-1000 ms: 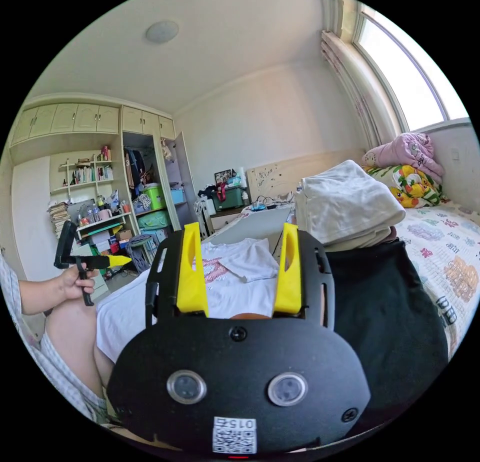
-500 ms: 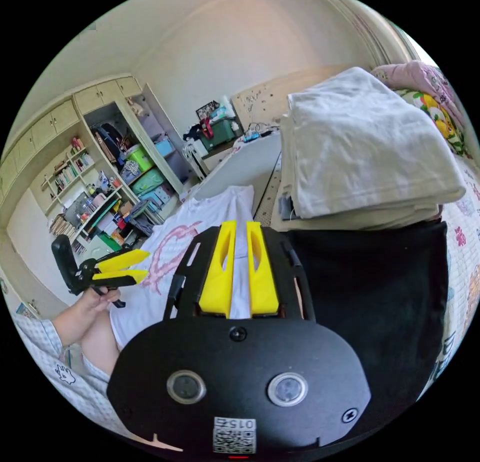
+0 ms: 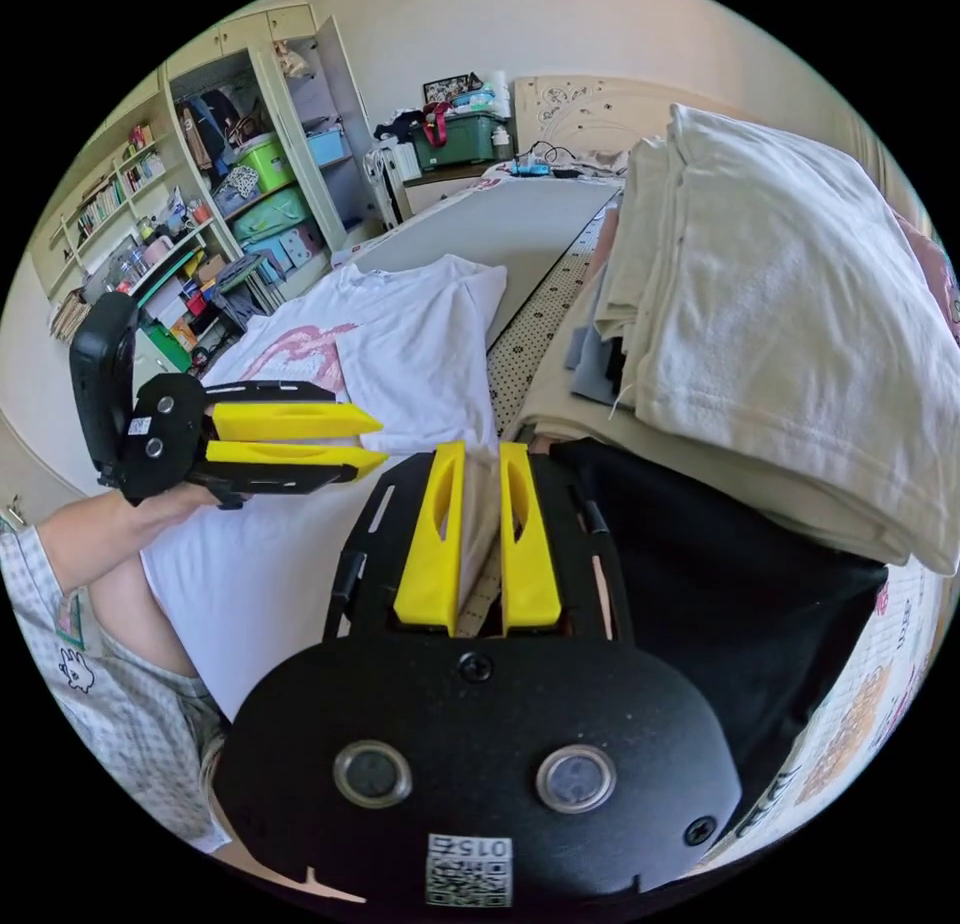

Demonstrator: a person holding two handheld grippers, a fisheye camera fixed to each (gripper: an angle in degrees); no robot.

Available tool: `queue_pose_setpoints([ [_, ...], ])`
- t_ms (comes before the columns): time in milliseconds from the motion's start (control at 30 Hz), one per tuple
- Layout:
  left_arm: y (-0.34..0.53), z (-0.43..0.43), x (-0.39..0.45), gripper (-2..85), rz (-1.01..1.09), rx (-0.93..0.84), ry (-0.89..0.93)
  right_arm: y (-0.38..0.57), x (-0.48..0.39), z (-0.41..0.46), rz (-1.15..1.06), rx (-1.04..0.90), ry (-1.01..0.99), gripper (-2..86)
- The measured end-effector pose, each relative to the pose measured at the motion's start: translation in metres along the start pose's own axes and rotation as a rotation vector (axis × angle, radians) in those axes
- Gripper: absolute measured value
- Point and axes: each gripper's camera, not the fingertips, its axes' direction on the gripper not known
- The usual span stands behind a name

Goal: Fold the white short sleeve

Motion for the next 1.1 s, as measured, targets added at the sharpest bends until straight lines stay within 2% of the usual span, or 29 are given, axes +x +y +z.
queue_pose_setpoints([
  [67,-0.002,0.01,0.009,3.1,0.021,-0.032,0.001,-0.007,0.0,-0.001,0.016,0.006,-0.018,6.2],
  [167,0.007,0.004,0.018,1.4,0.029,0.016,-0.005,-0.014,-0.007,0.0,0.018,0.016,0.001,5.1],
  [267,0.015,0.006,0.028,1.1,0.053,0.013,-0.01,-0.021,-0.018,0.006,0.018,-0.01,0.082,1.1],
  [467,0.021,0.02,0.049,3.1,0.088,-0.03,-0.042,-0.031,-0.037,0.006,-0.007,-0.061,0.162,0.1],
  [600,0.028,0.017,0.055,5.3,0.097,-0.013,-0.051,-0.032,-0.035,-0.012,0.018,-0.024,0.111,2.4],
  [667,0.033,0.01,0.058,6.8,0.135,0.027,-0.049,-0.032,-0.032,-0.022,0.008,0.024,0.004,7.9],
  [733,0.033,0.011,0.058,7.2,0.155,0.022,-0.052,-0.033,-0.037,-0.022,-0.039,0.029,-0.039,9.4],
  [967,0.028,0.048,0.056,3.0,0.163,-0.036,-0.034,-0.043,-0.073,0.001,-0.115,-0.083,0.127,4.5],
  [1100,0.034,0.055,0.059,0.5,0.183,-0.028,-0.044,-0.043,-0.078,0.0,-0.114,-0.082,0.143,2.6],
])
